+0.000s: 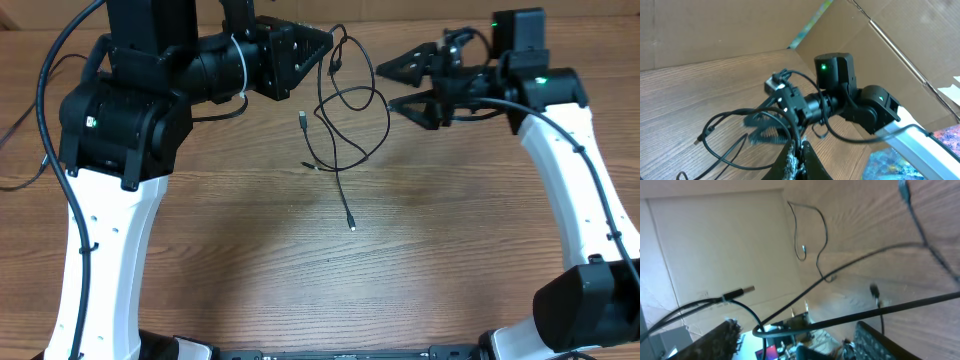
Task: Untangle cables
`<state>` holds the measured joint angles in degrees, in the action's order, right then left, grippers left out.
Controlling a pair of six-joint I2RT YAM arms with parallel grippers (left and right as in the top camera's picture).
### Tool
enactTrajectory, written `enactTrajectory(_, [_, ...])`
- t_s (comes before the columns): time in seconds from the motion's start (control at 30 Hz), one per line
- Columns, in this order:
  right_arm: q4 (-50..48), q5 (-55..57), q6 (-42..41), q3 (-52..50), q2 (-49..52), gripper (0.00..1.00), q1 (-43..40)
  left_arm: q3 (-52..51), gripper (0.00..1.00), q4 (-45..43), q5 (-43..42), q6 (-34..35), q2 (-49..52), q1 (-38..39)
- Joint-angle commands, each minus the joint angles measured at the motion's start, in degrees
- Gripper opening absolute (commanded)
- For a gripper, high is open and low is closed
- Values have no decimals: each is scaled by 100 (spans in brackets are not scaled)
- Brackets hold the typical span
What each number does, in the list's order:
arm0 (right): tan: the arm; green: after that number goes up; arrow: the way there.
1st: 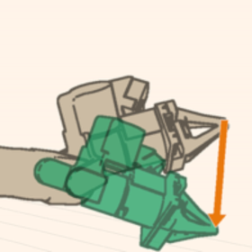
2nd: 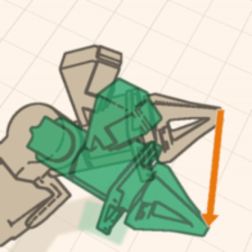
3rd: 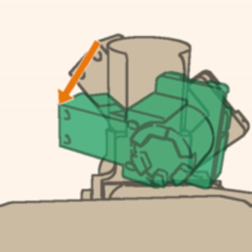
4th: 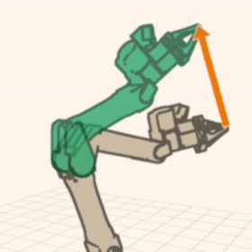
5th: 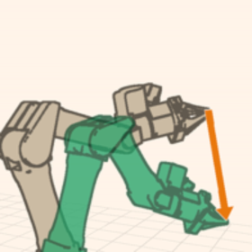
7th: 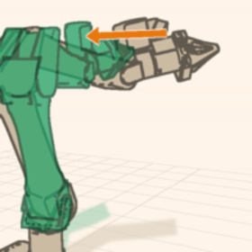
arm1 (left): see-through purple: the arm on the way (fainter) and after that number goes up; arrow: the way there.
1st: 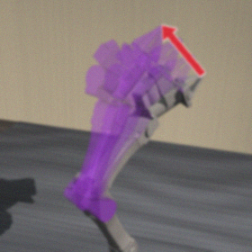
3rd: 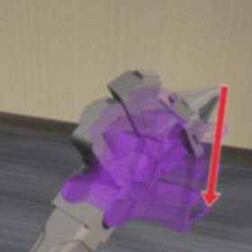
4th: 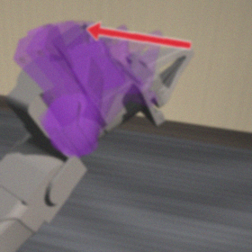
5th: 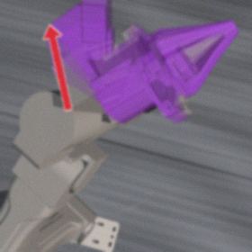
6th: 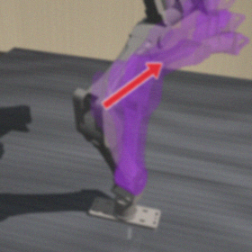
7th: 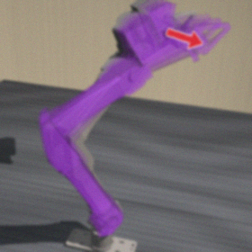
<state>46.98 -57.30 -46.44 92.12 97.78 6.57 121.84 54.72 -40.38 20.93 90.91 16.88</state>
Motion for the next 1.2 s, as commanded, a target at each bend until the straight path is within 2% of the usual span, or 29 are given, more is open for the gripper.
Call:
enactTrajectory(0.0, [-87,352,-498,52,9,73,332,-22,4,-13,37,-190,46,20])
enactTrajectory(0.07, [-227,468,-688,52,85,70,455,-22,4,-7,35,-212,48,20])
enactTrajectory(0.2, [-542,632,-979,52,216,58,538,-22,4,-2,35,-227,48,17])
enactTrajectory(0.3, [-592,894,-968,52,302,36,535,-22,4,4,37,-280,48,17])
enactTrajectory(0.53, [-116,1709,-407,52,319,4,483,-22,4,-105,57,-280,48,-17])
enactTrajectory(0.73, [881,2660,321,52,319,4,144,-15,4,-470,37,-188,42,-269])
enactTrajectory(0.93, [1554,3333,1003,52,319,4,-498,-15,4,-605,35,24,24,-903])
enactTrajectory(1.17, [1904,3213,1683,52,319,4,-1185,-17,4,-424,33,26,35,-1497])
